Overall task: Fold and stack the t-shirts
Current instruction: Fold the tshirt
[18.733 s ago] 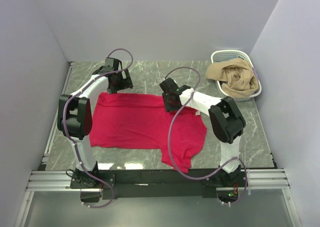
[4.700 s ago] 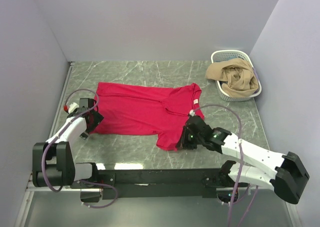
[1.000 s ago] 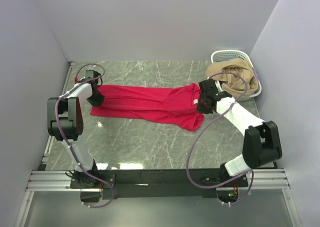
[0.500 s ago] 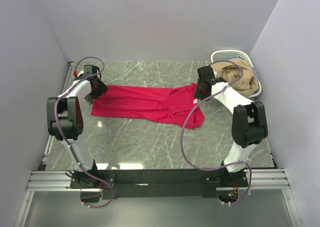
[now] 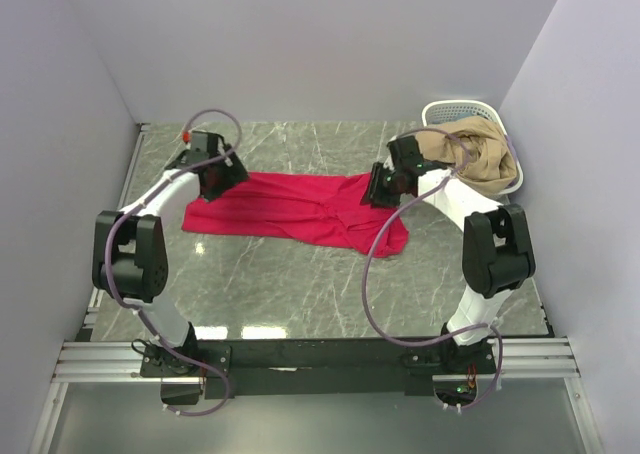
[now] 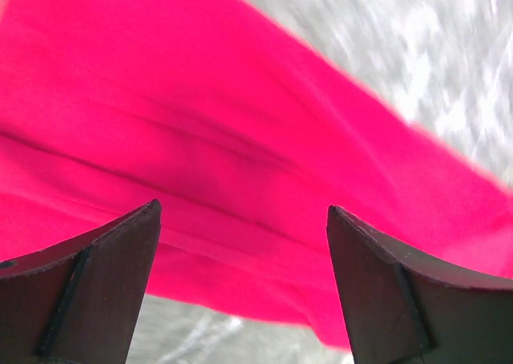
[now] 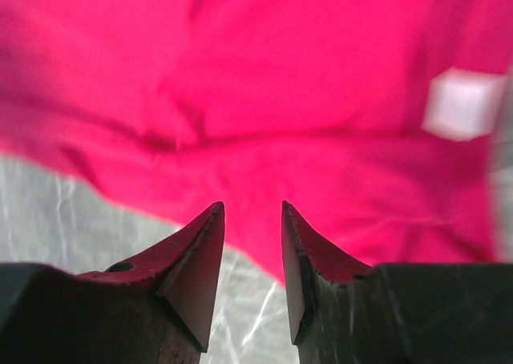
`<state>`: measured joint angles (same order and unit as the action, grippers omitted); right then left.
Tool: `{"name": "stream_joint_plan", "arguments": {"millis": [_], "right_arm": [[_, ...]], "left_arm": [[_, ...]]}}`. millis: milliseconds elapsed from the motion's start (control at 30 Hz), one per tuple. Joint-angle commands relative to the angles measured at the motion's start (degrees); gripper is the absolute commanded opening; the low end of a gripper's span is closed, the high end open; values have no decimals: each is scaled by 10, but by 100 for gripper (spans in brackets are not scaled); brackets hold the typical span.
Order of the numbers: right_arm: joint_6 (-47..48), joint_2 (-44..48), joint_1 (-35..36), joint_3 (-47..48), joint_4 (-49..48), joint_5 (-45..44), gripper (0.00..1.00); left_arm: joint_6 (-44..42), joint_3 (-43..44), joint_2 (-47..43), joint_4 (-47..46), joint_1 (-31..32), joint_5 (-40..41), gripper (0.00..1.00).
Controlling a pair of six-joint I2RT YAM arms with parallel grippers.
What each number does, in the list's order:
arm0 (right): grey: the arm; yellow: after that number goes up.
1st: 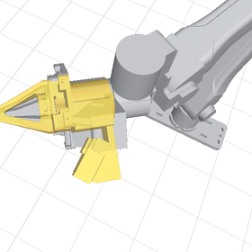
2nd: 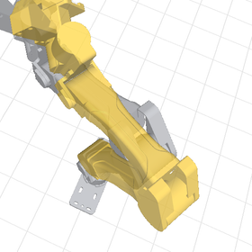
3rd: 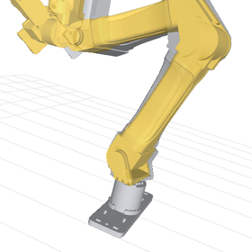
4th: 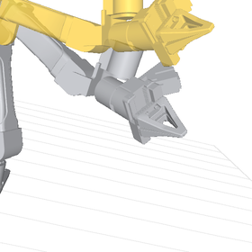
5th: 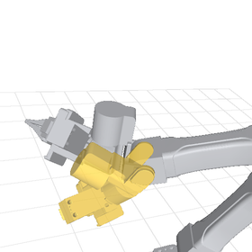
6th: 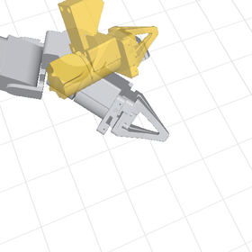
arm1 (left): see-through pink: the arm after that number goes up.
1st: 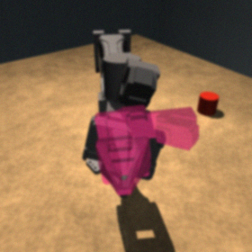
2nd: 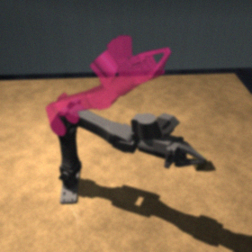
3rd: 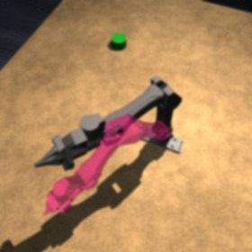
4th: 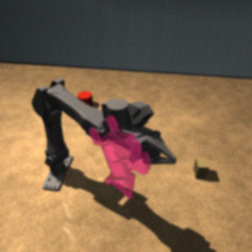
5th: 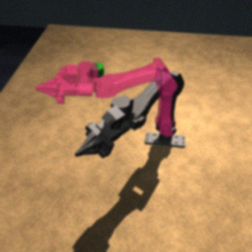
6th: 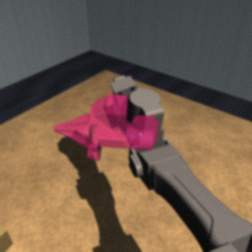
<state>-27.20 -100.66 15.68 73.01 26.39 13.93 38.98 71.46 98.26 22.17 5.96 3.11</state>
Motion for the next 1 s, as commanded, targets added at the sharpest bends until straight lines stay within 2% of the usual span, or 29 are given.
{"name": "stream_joint_plan", "arguments": {"millis": [0,300,967], "right_arm": [[-27,31,40,-32,-32,61,42],[-62,35,76,-77,-66,51,43],[-66,-10,87,-74,-69,13,47]], "left_arm": [[1,-29,-12,-28,39,-36,90],[5,-27,-4,-26,65,-33,91],[-3,-26,10,-11,70,-17,92]]}}
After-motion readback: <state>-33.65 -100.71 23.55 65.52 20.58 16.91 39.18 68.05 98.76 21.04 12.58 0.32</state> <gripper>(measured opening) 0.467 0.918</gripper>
